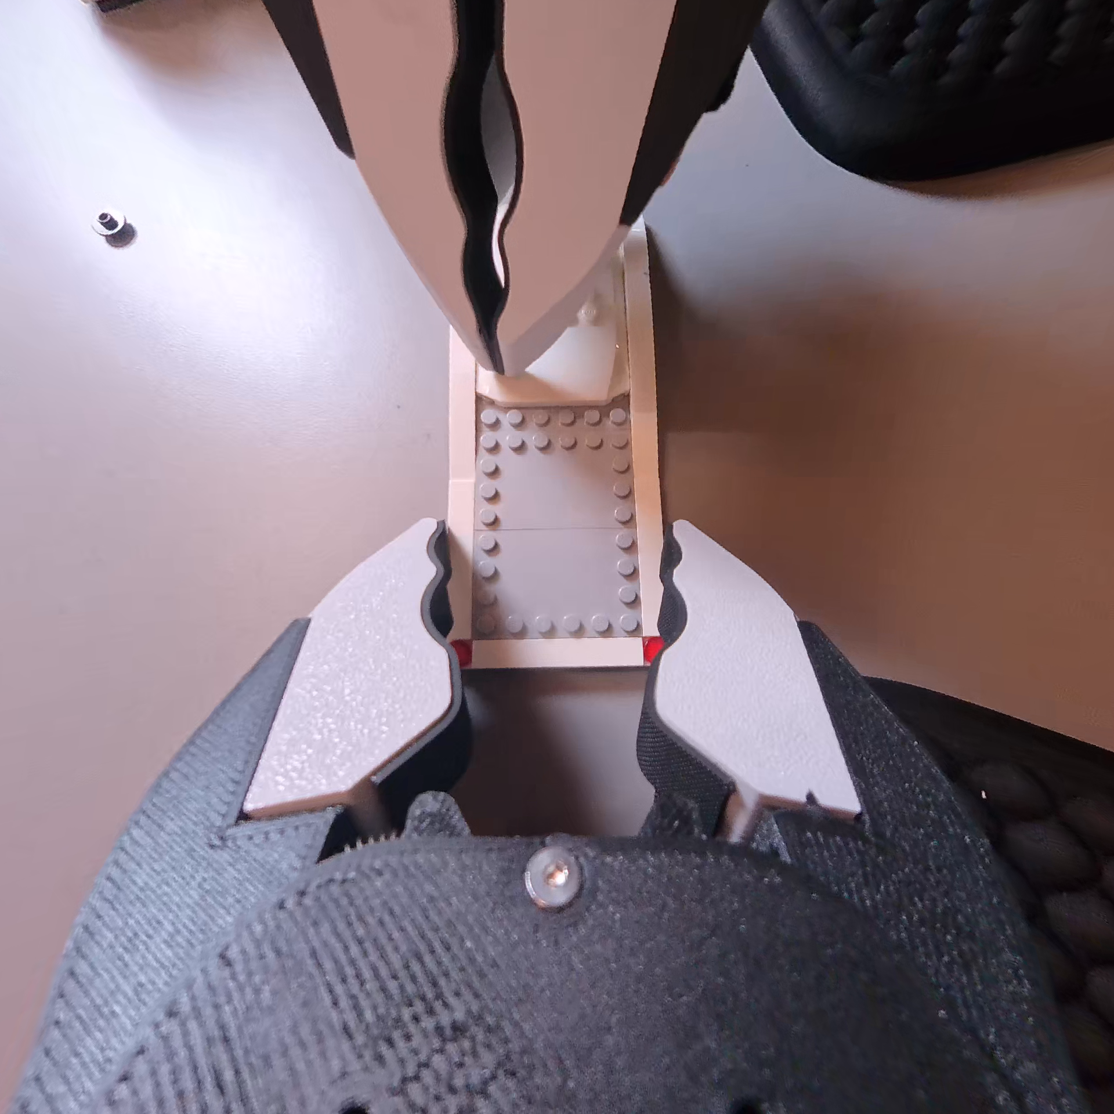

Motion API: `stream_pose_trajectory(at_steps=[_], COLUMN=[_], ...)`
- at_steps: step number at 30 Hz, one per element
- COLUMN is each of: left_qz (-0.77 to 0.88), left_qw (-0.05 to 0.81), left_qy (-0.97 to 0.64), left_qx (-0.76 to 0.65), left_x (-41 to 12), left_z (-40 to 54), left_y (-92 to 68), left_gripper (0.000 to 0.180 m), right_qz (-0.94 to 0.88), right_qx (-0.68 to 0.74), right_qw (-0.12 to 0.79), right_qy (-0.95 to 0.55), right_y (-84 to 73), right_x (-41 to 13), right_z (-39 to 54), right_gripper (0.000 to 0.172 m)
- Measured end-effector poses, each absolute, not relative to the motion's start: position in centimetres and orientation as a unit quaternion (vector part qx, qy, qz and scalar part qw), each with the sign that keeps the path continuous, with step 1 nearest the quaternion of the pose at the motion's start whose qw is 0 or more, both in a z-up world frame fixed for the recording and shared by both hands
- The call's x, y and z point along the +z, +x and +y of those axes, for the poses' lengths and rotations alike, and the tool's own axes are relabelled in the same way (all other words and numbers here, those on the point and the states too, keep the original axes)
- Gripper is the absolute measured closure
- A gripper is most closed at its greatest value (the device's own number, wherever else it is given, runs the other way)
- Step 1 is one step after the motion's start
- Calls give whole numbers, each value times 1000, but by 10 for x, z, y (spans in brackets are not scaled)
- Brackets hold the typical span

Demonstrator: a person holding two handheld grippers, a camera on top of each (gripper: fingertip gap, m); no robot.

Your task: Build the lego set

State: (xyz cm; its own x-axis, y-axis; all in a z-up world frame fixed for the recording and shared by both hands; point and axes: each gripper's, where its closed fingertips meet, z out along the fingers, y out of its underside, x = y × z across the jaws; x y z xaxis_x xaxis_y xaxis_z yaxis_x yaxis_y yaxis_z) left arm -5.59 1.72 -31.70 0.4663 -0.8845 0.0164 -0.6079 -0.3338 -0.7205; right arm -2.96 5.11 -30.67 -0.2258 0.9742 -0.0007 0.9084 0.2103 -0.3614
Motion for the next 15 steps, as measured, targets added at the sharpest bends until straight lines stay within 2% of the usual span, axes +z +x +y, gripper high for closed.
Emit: stream_pose_trajectory(at_steps=[5, 7, 10, 12, 15], left_qz=[473, 478, 498, 517, 555], left_qw=[332, 336, 353, 367, 399], left_qy=[-789, -785, -768, -753, -718], left_qx=[-208, -207, -195, -176, -134], left_x=[-317, -316, -314, -312, -306], left_z=[17, 18, 18, 19, 20], left_y=[-56, -56, -54, -54, -51], left_gripper=[113, 113, 113, 113, 113], right_qz=[-738, -714, -731, -753, -786], right_qx=[228, 278, 252, 223, 188], right_qw=[194, 220, 207, 206, 206], right_qy=[-604, -604, -600, -583, -552], right_y=[-38, -31, 4, 19, 24], right_x=[-292, -274, -285, -298, -312], right_z=[56, 60, 63, 59, 52], right_gripper=[172, 133, 93, 79, 72])
